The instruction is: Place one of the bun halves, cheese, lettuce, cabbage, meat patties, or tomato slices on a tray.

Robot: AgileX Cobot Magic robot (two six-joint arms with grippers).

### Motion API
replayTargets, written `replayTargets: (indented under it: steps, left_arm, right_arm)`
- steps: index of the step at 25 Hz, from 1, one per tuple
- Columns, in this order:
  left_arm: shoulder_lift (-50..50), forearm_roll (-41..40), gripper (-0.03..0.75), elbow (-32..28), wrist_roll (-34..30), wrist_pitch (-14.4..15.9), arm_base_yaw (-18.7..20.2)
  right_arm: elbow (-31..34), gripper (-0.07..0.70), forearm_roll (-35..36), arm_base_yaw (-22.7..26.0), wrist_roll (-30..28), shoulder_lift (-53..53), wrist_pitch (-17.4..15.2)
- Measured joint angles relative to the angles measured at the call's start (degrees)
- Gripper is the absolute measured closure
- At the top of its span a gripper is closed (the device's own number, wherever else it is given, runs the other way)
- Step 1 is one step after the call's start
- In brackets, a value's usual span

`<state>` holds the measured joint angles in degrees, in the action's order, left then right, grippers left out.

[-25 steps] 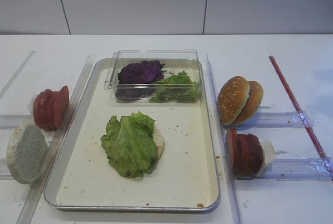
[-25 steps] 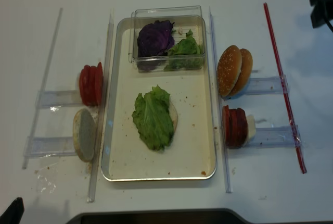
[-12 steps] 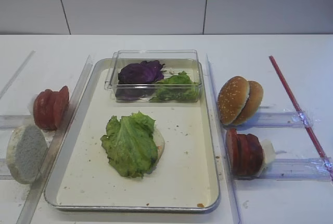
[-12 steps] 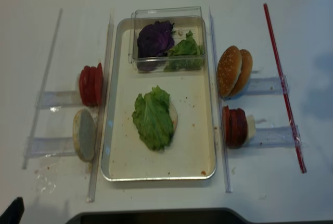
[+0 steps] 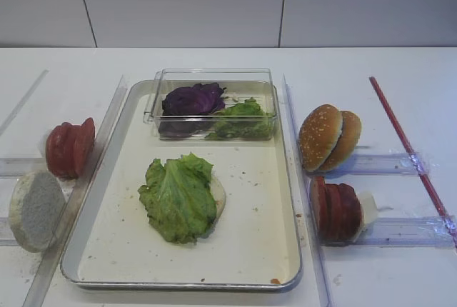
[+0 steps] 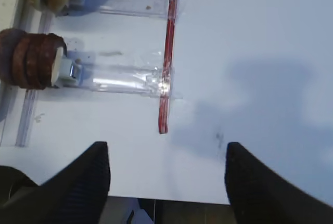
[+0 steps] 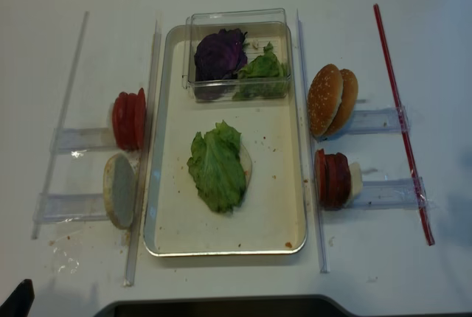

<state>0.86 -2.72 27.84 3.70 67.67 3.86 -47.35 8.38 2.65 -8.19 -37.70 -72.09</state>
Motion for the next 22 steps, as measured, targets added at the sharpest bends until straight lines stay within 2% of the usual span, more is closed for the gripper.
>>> replayTargets:
  steps: [9,18,22]
  left_arm:
    - [0.00,-0.14,0.287,0.00,0.00,0.00,0.00]
    - [0.00,-0.18,0.287,0.00,0.00,0.00,0.00]
    - [0.00,-0.18,0.287,0.00,0.00,0.00,0.00]
  right_arm:
    - [11.42,0.139,-0.26,0.00,3.61,14.25,-0.40]
    - [18.38,0.139,-1.66,0.00,4.15,25.26,2.73]
    - [19.03,0.139,-2.09,0.00,4.15,28.50,4.09]
